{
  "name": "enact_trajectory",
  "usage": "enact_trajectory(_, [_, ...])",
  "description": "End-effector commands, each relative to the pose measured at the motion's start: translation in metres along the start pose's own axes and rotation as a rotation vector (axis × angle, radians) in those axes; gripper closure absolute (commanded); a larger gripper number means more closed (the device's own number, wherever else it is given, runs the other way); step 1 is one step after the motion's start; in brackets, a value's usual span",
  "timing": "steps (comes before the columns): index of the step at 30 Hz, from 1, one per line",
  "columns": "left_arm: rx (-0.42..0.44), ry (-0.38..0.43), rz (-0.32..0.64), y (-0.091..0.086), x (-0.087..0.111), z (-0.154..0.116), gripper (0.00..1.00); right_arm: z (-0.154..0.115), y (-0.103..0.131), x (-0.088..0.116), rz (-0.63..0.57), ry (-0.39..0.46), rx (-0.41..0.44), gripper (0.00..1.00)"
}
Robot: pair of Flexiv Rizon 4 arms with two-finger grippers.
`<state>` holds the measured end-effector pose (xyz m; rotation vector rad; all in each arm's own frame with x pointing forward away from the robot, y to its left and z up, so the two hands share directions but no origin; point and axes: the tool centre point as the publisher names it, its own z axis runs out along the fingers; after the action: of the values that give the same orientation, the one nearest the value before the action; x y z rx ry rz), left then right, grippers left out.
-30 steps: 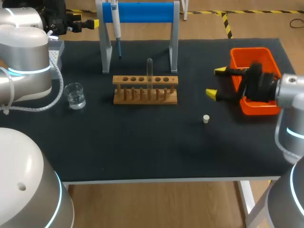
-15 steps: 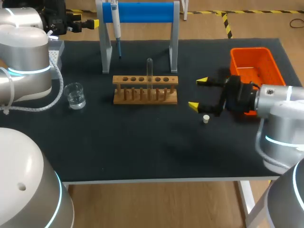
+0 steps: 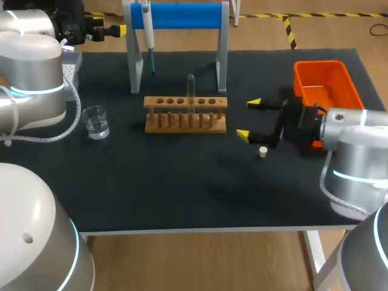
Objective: Invert the test tube, pick up the pipette, mount the tip to pipette, aspirate from beaker and dispense into the tube, eject the tip, return the pipette, and cap with the stopper.
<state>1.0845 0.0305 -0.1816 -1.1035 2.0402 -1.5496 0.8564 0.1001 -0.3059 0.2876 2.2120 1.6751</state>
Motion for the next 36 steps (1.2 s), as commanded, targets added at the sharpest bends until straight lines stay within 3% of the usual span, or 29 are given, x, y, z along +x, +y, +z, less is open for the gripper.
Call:
enact_trajectory(1, [0.002, 0.000, 0.000, 0.000, 0.000, 0.000, 0.00, -0.001, 0.000, 0.001, -0.001, -0.001, 0.000, 0.00])
enact_trajectory(11, [0.098, -0.015, 0.143, 0.042, 0.092, -0.046, 0.00, -0.001, 0.000, 0.001, -0.001, -0.001, 0.000, 0.00])
enact_trajectory(20, [0.153, 0.004, 0.211, 0.072, 0.153, -0.070, 0.00, -0.001, 0.000, 0.001, -0.001, -0.001, 0.000, 0.00])
enact_trajectory(28, [0.131, 0.084, 0.230, 0.099, 0.179, -0.071, 0.00, -0.001, 0.000, 0.001, -0.001, -0.001, 0.000, 0.00])
enact_trajectory(36, [0.072, 0.104, 0.206, 0.122, 0.179, -0.067, 0.00, -0.001, 0.000, 0.001, -0.001, -0.001, 0.000, 0.00])
